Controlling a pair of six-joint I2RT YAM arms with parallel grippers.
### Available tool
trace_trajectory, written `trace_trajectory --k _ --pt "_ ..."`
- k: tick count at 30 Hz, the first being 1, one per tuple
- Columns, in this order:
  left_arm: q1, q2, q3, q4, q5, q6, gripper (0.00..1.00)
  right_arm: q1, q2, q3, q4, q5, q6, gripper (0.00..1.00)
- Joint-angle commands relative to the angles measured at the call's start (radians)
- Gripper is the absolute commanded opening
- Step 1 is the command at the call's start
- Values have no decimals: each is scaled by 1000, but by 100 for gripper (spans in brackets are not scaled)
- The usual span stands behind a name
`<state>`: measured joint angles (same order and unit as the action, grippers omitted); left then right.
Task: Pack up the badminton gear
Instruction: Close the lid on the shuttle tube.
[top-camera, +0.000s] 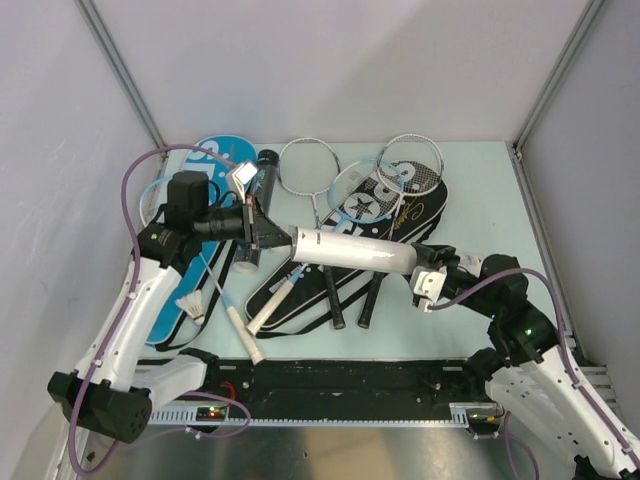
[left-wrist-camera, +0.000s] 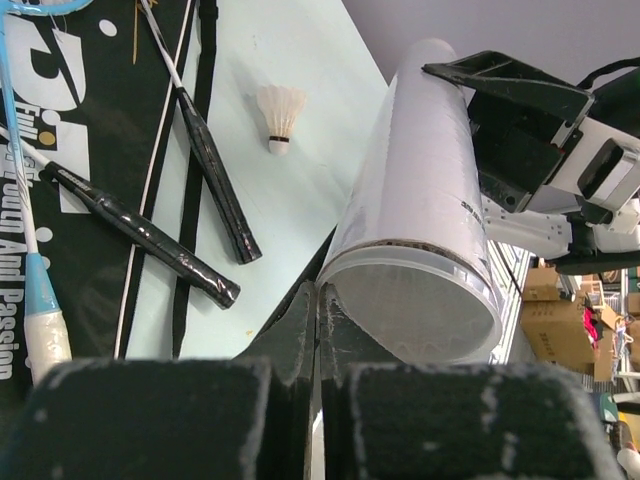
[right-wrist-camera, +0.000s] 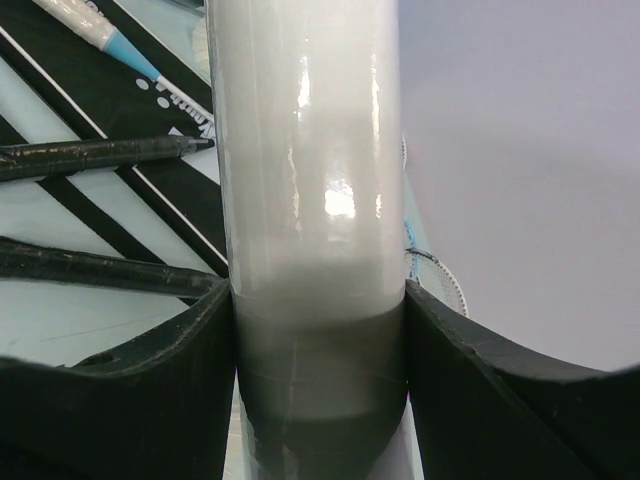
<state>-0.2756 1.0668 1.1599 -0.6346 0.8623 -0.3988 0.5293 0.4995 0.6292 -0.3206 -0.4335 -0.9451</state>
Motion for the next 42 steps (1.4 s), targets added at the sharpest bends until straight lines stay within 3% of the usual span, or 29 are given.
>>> trace_trajectory --k 1,24,42 --pt "-4 8 15 -15 45 57 0 9 8 115 60 -75 -53 39" --pt "-4 98 74 -133 2 189 0 4 47 229 -102 -53 -191 38" --pt "-5 135 109 -183 -30 215 0 5 46 228 -130 -84 -187 37"
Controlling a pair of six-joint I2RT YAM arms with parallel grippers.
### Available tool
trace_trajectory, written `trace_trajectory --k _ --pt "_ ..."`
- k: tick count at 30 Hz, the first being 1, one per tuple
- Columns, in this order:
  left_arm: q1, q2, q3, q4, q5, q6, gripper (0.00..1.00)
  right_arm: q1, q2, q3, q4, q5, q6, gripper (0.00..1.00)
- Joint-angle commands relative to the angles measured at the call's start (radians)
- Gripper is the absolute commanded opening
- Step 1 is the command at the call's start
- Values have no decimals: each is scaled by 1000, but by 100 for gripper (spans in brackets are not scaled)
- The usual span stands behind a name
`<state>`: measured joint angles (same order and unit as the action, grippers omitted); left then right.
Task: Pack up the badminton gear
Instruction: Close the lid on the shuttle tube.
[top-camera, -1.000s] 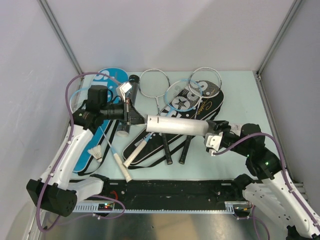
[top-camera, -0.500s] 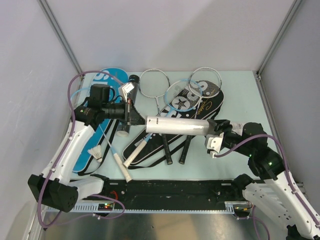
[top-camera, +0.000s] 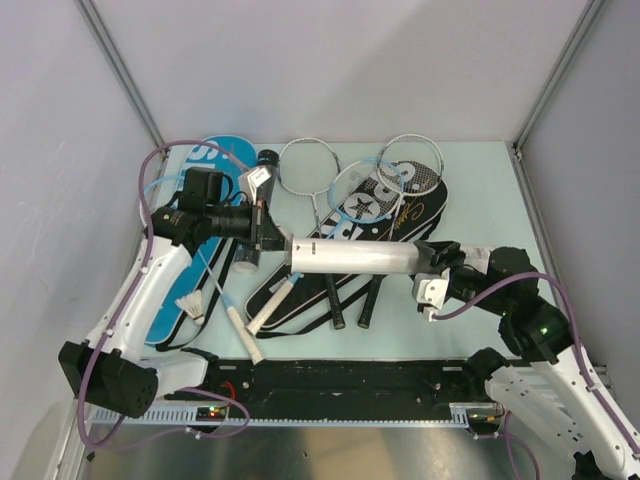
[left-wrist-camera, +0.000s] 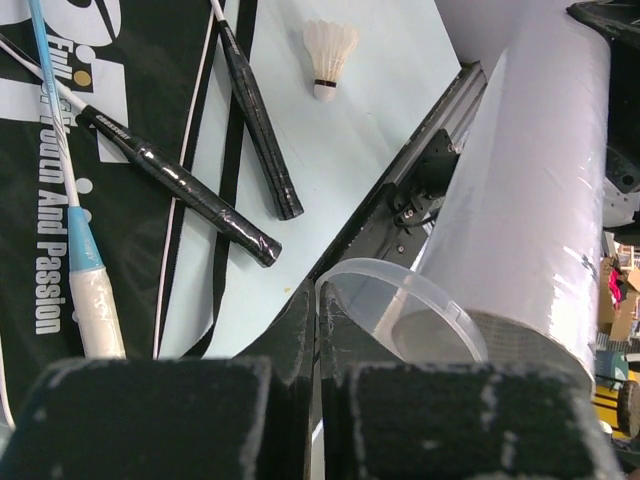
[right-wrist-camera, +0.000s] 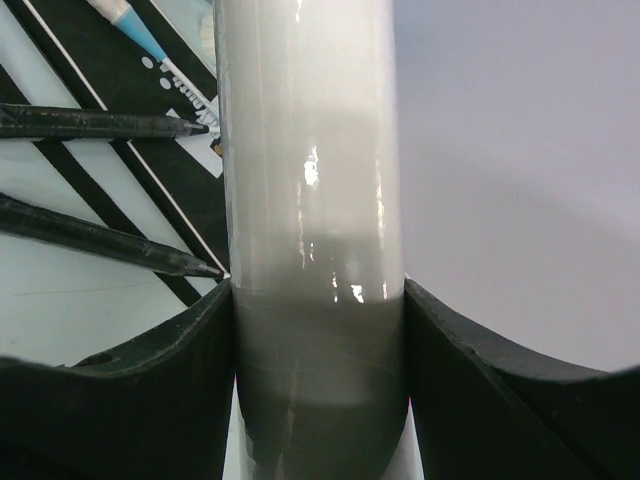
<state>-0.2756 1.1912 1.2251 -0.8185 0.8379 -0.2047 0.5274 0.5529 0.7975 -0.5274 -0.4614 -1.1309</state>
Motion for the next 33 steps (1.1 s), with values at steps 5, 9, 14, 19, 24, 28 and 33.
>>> trace_trajectory --k 5,9,14,19,24,28,33 --pt "-5 15 51 1 0 17 0 11 -1 60 77 -43 -7 37" --pt "-6 1 53 1 15 12 0 11 1 59 69 -17 -12 36" --pt "-5 -22 52 1 27 10 0 10 13 57 48 25 -25 36" --pt "-5 -24 43 1 30 11 0 11 26 54 60 32 -23 36" --pt "-6 -29 41 1 36 13 0 11 41 53 75 37 -19 36" --pt "-13 -25 38 2 36 14 0 11 52 49 89 30 -13 36" --pt "-25 -26 30 2 34 20 0 11 57 40 115 27 -2 36"
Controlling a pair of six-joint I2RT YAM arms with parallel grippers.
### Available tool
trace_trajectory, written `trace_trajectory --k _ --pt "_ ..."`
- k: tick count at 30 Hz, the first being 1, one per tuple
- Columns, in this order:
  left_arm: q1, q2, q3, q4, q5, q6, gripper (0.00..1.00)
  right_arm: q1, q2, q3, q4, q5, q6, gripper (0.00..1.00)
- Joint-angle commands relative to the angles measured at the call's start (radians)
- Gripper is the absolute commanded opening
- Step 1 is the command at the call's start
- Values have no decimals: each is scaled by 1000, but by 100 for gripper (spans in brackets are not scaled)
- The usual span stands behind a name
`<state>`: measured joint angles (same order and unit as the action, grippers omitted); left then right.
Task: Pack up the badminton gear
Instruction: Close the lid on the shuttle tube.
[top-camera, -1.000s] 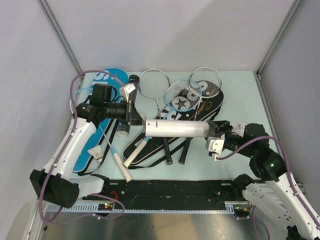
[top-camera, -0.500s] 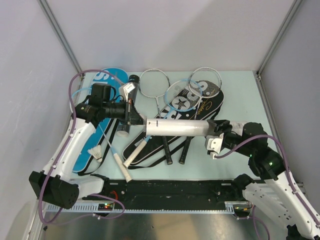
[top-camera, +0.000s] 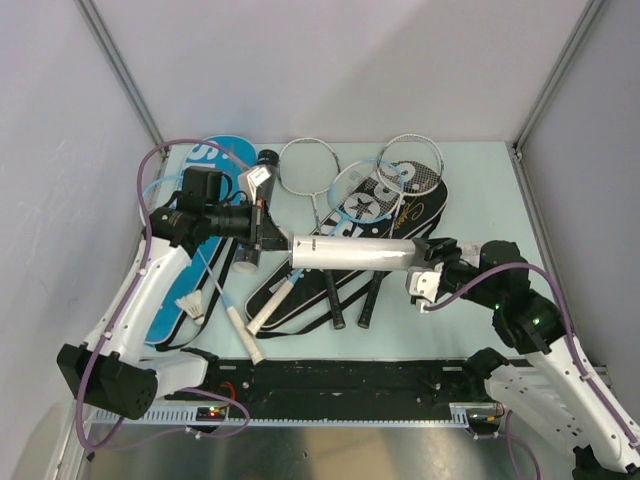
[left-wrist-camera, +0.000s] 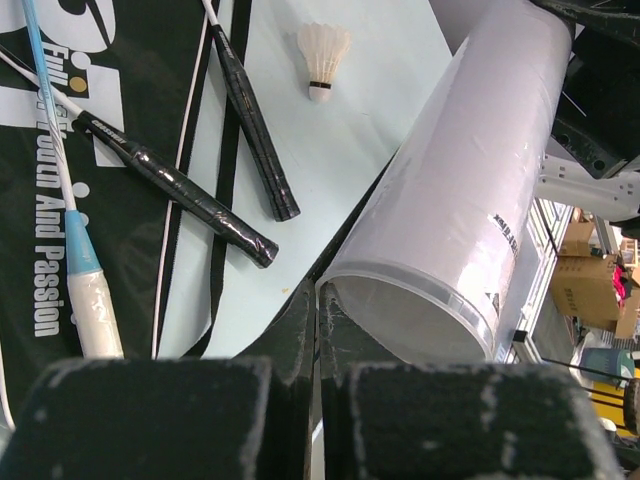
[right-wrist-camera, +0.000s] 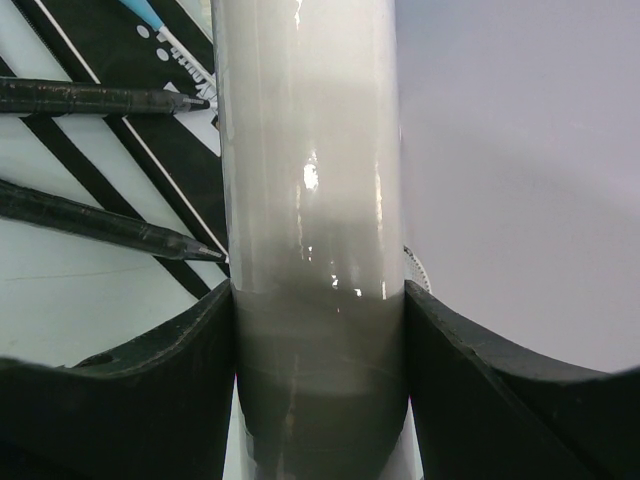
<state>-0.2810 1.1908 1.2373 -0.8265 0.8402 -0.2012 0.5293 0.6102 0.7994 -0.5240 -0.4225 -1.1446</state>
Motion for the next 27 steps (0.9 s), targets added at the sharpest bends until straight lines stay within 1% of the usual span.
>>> trace_trajectory --k 1,10,15,17,19,22,27 --pt "-21 -27 14 10 29 18 0 8 1 36 115 -11 14 36" --pt "-33 -35 -7 10 20 26 0 -21 14 35 156 -38 23 36" --pt "-34 -28 6 9 9 16 0 -21 17 35 142 -58 25 35" --pt "-34 -21 11 10 5 11 4 -15 18 35 128 -53 21 36" --pt "-35 -15 14 9 1 7 11 -11 15 34 126 -46 19 36" --pt "-34 -11 18 9 -2 2 16 -10 11 32 127 -38 18 35" --pt "-34 -19 21 9 1 -5 28 -10 14 29 127 -33 21 35"
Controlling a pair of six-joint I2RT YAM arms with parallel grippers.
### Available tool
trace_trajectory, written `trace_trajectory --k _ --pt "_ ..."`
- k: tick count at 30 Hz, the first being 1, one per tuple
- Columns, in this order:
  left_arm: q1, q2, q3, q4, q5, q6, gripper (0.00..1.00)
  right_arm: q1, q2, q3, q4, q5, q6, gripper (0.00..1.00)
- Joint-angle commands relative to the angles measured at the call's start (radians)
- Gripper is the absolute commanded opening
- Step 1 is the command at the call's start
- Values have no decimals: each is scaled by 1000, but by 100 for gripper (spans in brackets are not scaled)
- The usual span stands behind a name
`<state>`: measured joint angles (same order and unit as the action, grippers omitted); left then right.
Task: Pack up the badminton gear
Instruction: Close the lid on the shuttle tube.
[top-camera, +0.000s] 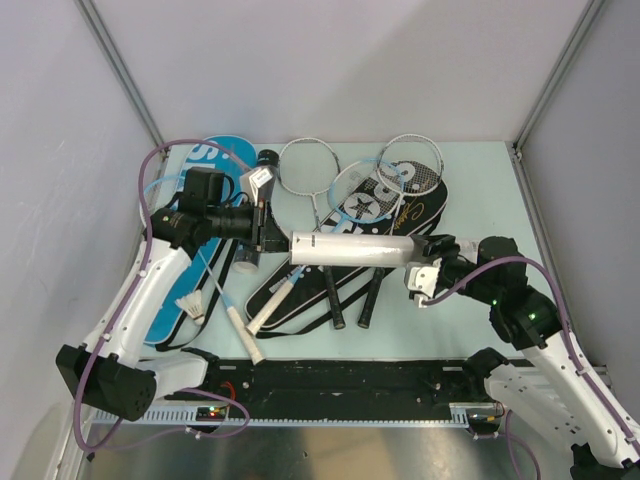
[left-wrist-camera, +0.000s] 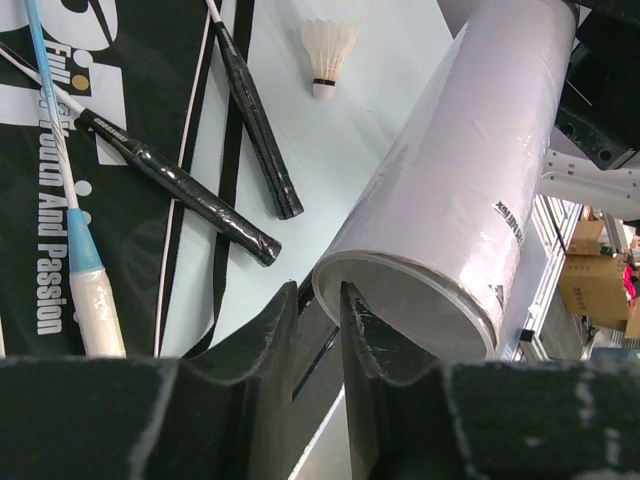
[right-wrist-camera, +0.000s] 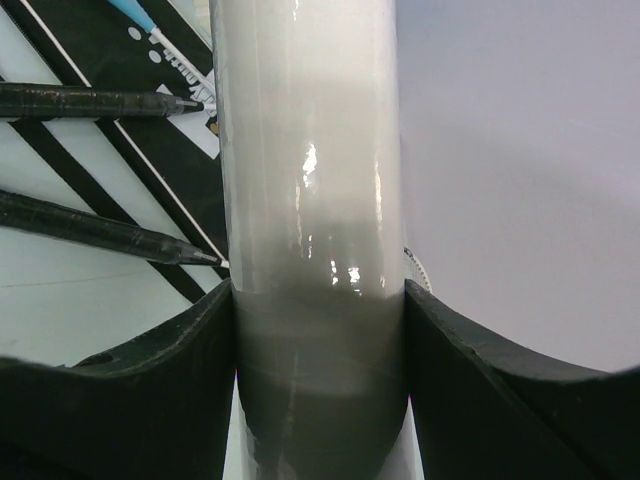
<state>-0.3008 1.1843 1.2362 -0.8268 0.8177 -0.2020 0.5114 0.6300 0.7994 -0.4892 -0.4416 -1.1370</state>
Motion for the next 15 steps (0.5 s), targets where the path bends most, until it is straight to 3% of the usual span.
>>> trace_trajectory --k 1,15 --pt "-14 -15 22 10 26 -5 30 7 -4 27 96 -13 14 35" --pt "-15 -45 1 10 63 -21 37 18 49 24 152 0 58 34"
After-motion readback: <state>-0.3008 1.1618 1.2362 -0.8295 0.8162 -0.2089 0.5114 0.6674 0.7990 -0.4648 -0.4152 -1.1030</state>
